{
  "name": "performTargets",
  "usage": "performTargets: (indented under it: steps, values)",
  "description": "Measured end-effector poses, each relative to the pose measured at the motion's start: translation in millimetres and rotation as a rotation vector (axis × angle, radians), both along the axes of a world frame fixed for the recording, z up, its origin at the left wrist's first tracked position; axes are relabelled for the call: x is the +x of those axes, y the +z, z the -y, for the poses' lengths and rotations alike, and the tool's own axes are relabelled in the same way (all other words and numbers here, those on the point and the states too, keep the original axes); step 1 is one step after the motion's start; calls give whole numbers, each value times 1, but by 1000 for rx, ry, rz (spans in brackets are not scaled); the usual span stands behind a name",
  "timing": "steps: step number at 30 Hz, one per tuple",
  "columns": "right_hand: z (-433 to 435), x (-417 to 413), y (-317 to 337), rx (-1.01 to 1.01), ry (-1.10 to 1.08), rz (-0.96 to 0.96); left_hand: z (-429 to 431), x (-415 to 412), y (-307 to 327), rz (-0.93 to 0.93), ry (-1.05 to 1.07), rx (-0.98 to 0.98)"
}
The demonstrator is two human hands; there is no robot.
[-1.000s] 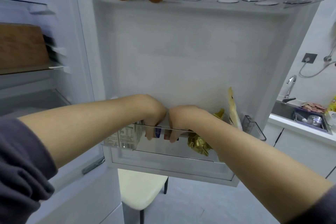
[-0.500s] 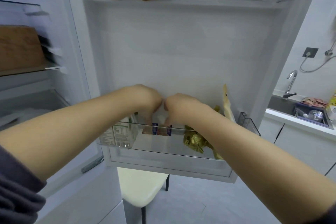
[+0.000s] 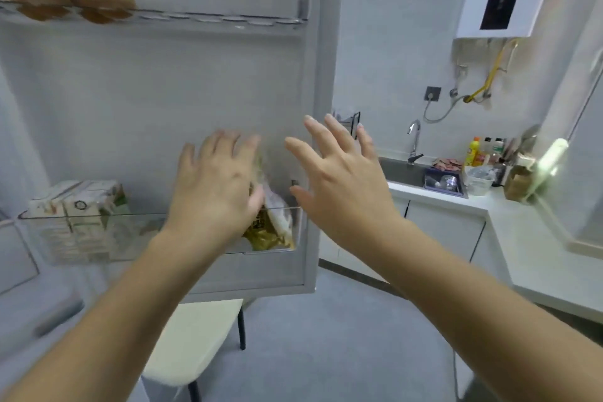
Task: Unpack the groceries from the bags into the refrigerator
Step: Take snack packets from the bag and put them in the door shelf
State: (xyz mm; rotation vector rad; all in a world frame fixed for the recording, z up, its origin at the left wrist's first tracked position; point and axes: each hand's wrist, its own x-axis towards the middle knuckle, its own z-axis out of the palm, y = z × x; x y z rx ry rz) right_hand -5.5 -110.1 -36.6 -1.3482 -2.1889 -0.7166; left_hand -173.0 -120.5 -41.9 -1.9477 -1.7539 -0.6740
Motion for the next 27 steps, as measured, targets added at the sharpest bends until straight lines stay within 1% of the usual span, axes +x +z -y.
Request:
performTargets:
  steps: [4,8,11,15,17,20,23,27]
  values:
    - [35,100,-30,4,-180,-78,17,100,-21,42,-178,-22]
    - [83,200,-65,-66,-368,-106,41,200,-46,58,-363,-67]
    - [129,267,-94,-134,-498,-153,65,272,-72,76,-483,-134]
    - [201,346,-144,-229,-679,-271,104,354,-124,98,-643,-268]
    - [236,379,-173,-276,-772,-339,123,390,-153,87,-707,-355]
    - [283,419,-211,-363,-945,-388,150,438,-189,48,-809,-464]
    - [321,448,-234,-396,-1084,-449,174,483,-212,20,-945,-553]
    - [361,477,-255,-421,-1219,-555,201,539,-234,-18,-1142,-620]
